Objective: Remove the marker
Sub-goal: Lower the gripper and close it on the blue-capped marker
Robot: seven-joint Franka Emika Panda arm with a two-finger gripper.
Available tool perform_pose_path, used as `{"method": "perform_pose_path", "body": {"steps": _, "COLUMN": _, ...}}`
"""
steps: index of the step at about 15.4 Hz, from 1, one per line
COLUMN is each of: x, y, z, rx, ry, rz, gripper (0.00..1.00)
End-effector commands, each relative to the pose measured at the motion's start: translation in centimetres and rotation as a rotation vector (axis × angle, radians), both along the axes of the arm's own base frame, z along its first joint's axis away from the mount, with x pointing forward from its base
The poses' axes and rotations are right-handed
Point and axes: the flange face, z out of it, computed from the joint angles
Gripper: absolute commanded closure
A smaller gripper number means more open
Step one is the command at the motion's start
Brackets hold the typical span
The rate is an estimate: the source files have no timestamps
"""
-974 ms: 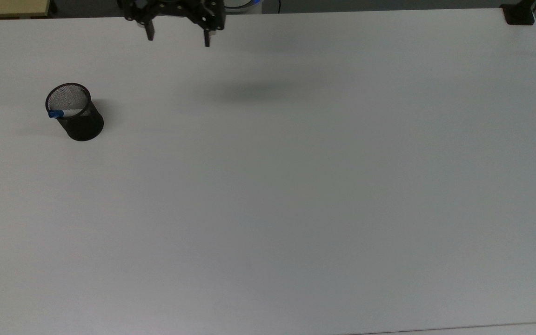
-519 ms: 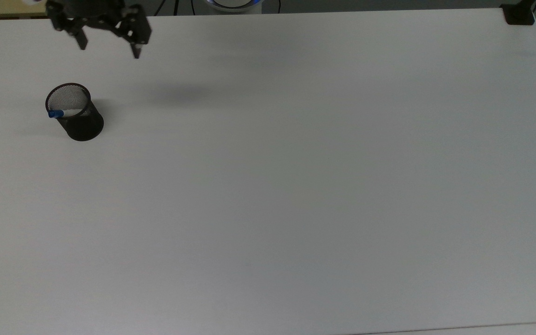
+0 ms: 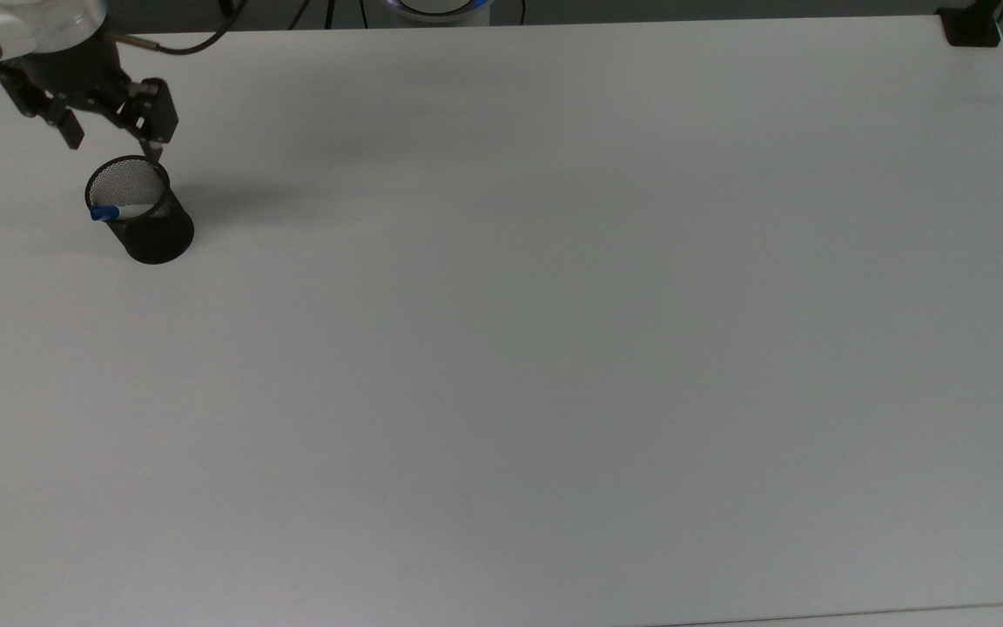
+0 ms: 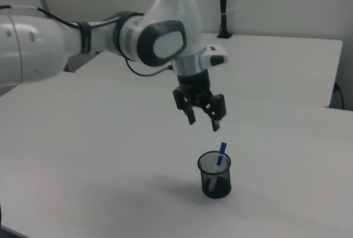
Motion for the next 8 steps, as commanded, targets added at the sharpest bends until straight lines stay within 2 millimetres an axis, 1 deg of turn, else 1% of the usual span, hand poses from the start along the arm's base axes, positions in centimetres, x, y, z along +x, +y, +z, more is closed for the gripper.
{"method": "perform_pose_path", "body": {"steps": 1, "x": 1.2, "y": -1.5, "z": -3.1, "rx": -0.034, "ry": -0.015, "rz": 0.027, "gripper": 0.36}}
{"method": "perform_pose_path", "body": {"steps": 3, "x": 1.1, "y": -2.5, "z": -4.0, "rx": -0.061, "ry": 0.002, "rz": 0.029, "gripper": 0.43}}
{"method": "perform_pose_path", "body": {"steps": 5, "x": 1.3, "y": -3.1, "z": -5.1, "rx": -0.074, "ry": 0.012, "rz": 0.03, "gripper": 0.44}}
{"method": "perform_pose_path", "body": {"steps": 6, "x": 1.4, "y": -3.2, "z": -5.4, "rx": -0.077, "ry": 0.003, "rz": 0.032, "gripper": 0.48}}
{"method": "perform_pose_path", "body": {"steps": 8, "x": 1.4, "y": -3.3, "z": -6.2, "rx": -0.077, "ry": 0.002, "rz": 0.033, "gripper": 0.59}}
